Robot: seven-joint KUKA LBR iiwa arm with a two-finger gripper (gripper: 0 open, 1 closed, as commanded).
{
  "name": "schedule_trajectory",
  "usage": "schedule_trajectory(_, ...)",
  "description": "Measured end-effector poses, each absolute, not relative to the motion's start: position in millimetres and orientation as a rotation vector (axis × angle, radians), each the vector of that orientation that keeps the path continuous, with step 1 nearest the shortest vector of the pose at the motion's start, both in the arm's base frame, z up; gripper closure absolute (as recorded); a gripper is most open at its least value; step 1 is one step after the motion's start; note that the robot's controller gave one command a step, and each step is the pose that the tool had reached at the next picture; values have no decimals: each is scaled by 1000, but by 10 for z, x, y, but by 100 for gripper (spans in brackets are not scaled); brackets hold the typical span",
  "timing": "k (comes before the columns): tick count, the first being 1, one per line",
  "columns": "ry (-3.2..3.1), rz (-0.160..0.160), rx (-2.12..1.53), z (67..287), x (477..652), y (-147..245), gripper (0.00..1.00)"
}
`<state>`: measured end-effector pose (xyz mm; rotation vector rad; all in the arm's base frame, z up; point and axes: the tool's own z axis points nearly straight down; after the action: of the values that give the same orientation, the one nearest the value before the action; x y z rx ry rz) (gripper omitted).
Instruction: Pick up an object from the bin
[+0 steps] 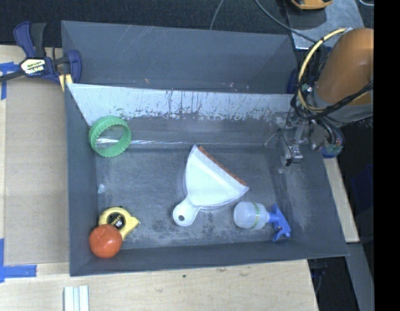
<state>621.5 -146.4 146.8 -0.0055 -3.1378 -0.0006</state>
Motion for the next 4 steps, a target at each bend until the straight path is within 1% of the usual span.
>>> schedule_trajectory(1,-3121,0,349,1834,5853,-1431,0)
schedule_trajectory(2,-3016,-5,872,681,6067,-802,0)
schedule_trajectory(3,-2952,0,1093,893,6043,-1031,0)
schedule_trajectory(4,-2951,-2,1093,888,6041,-1026,100)
